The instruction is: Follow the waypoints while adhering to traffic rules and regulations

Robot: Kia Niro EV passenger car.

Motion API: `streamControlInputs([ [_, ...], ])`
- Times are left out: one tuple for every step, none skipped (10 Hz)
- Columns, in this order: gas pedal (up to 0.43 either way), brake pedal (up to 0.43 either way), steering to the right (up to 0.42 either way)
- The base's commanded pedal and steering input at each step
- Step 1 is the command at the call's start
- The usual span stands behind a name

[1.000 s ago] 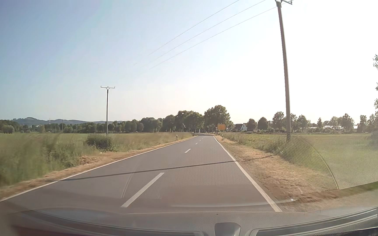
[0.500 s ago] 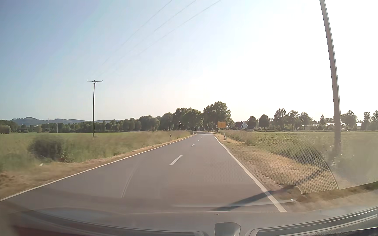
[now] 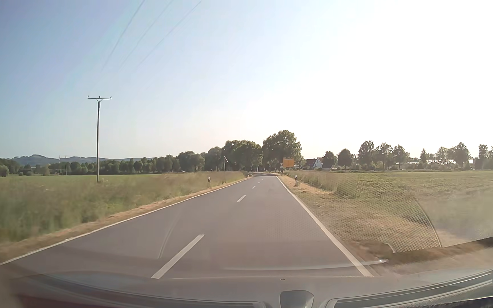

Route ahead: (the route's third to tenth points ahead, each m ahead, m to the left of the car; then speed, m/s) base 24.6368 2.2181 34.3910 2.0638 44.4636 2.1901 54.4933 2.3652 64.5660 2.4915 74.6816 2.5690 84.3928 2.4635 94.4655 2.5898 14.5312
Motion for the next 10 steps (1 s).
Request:
streamControlInputs([
  [0.28,0.006,0.006],
  [0.28,0.006,0.006],
  [0.28,0.006,0.005],
  [0.28,0.006,0.0],
  [0.28,0.006,-0.001],
  [0.28,0.006,-0.002],
  [0.28,0.006,-0.001],
  [0.28,0.006,-0.001],
  [0.28,0.006,-0.001],
  [0.28,0.006,0.0],
])
